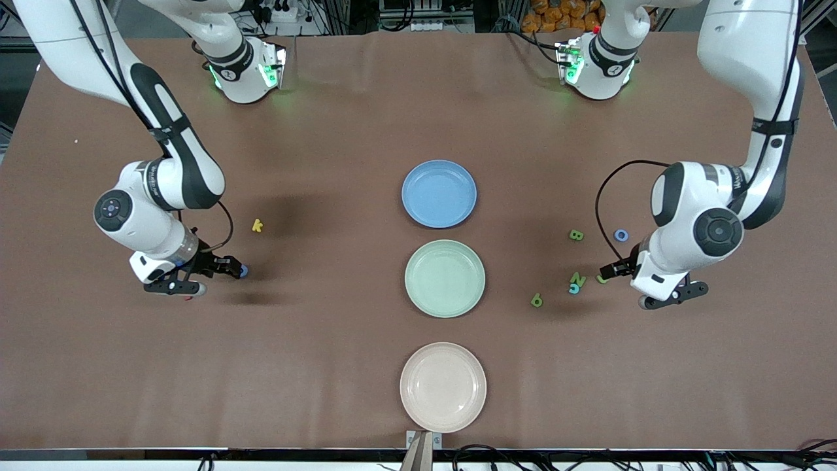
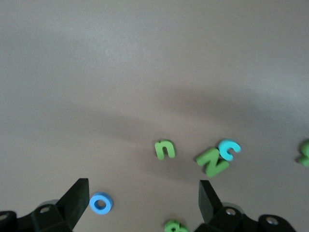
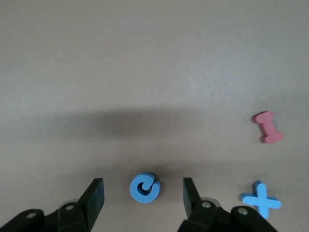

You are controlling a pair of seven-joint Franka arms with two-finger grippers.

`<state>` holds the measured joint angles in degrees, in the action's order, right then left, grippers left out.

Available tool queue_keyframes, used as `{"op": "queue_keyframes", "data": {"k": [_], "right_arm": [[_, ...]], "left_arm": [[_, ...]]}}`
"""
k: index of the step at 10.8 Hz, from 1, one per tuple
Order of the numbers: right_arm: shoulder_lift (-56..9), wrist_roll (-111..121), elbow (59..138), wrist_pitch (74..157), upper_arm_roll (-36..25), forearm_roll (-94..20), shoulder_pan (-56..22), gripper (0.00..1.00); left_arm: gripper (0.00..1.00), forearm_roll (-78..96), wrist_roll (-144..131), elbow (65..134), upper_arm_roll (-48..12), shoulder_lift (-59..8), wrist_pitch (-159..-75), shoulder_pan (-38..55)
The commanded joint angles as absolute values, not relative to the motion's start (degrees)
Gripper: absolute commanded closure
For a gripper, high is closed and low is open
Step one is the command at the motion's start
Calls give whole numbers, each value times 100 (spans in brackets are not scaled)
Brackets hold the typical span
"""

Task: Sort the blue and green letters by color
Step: 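Grasp the blue e with the right gripper while the left gripper grasps the green n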

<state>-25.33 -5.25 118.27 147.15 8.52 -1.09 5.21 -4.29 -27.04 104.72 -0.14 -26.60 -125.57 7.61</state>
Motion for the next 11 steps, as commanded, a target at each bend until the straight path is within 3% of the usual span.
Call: {"op": "queue_keyframes", "data": {"k": [1, 2, 6, 11], "right_arm": [[-2672, -676, 11918, 14783, 844, -35, 414, 33], [-2715, -807, 11927, 14792, 844, 52, 404, 33], [-2935, -2300, 11901, 14783, 853, 1702, 378, 34], [-2953, -2391, 11637, 14713, 861, 1250, 405, 36]], "left_arm": [[0, -694, -3391, 11413, -18, -2602, -13986, 642], [0, -694, -3680, 11591, -18, -2628, -14384, 633], [0, -694, -4462, 11531, -9, -2926, -14528, 659], [0, -686, -5071, 11400, -26, -3304, -14546, 677]]}}
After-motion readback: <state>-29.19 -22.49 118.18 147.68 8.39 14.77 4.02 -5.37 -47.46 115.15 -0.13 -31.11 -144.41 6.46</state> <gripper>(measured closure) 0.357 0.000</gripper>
